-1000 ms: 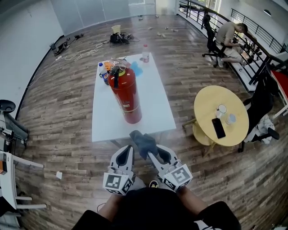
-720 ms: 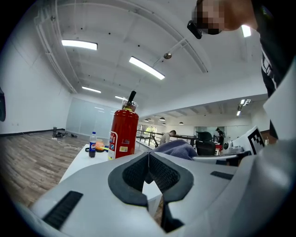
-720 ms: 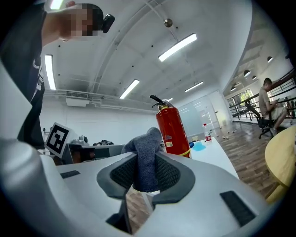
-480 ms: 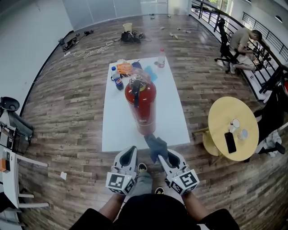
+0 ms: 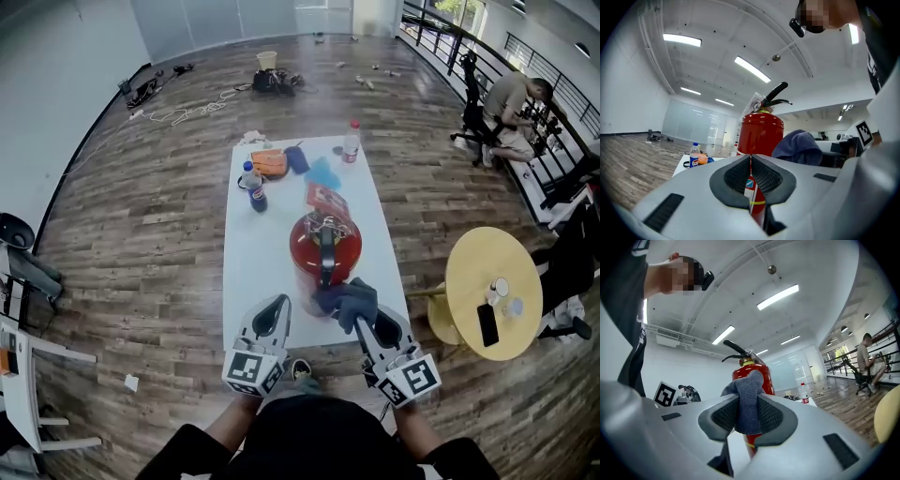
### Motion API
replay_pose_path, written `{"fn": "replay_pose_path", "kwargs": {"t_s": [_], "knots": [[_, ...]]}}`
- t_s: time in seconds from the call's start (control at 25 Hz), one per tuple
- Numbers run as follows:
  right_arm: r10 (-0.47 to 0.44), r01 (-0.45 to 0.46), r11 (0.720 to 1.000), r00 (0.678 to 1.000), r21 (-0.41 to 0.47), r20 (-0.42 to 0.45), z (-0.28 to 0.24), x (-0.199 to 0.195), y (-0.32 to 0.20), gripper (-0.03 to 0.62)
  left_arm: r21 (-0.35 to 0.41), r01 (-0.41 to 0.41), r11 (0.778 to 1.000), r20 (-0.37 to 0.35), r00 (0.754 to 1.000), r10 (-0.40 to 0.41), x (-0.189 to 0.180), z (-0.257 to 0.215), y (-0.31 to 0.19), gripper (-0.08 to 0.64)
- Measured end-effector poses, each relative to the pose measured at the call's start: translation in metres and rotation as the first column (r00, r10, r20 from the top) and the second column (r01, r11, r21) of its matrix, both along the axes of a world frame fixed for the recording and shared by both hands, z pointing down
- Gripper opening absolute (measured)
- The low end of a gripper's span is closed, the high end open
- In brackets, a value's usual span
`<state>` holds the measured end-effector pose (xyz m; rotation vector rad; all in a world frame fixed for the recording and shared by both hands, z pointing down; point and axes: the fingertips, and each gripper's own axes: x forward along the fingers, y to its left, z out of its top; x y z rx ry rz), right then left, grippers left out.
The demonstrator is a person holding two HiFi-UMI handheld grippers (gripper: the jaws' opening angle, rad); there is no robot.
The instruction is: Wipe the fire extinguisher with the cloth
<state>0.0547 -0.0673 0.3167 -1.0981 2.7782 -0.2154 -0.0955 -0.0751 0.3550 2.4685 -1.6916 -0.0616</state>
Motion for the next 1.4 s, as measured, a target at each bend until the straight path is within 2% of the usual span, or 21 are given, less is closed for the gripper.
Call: {"fn": "replay_pose_path", "kwargs": {"t_s": [0.2,0.48,0.64,0.76,0.88,0.92,1.0,1.16,1.4], "knots": [[0.056,-0.055,0.997,0.998,0.057,-0.021,-0.01,0.0,-0.022,0.103,0.008,-0.025,1.0,-0.019,1.0,0.025,-0.015,0.005,-0.025,0.026],[0.118,-0.115,0.988,0.993,0.106,-0.026,-0.018,0.005,-0.049,0.103,-0.012,-0.081,0.997,0.001,0.997,0.081,-0.01,0.014,-0.055,0.026],[0.114,-0.11,0.987,0.993,0.118,-0.026,-0.029,0.002,-0.057,0.103,-0.027,-0.083,0.996,0.012,0.996,0.083,-0.004,0.017,-0.065,0.026],[0.112,-0.098,0.976,0.992,0.195,-0.059,-0.058,-0.006,-0.055,0.103,-0.023,-0.063,0.998,0.007,0.998,0.063,-0.003,0.013,-0.07,0.026],[0.059,-0.029,0.962,0.993,0.27,-0.105,-0.088,-0.031,-0.045,0.103,0.0,-0.056,0.998,0.022,0.998,0.056,-0.005,0.008,-0.072,0.026],[0.056,-0.016,0.961,0.989,0.276,-0.138,-0.091,-0.037,-0.046,0.103,0.004,-0.057,0.998,0.028,0.998,0.057,-0.006,0.006,-0.073,0.026],[0.095,-0.045,0.967,0.977,0.25,-0.192,-0.084,-0.032,-0.058,0.103,0.006,-0.06,0.998,0.03,0.998,0.06,-0.005,0.004,-0.076,0.026],[0.158,-0.129,0.977,0.972,0.17,-0.172,-0.073,-0.004,-0.095,0.103,0.017,-0.088,0.996,0.038,0.995,0.087,-0.002,0.002,-0.074,0.026],[0.105,-0.051,0.966,0.974,0.254,-0.202,-0.085,-0.045,-0.055,0.1,0.024,-0.121,0.992,0.044,0.992,0.12,-0.003,-0.002,-0.072,0.026]]}}
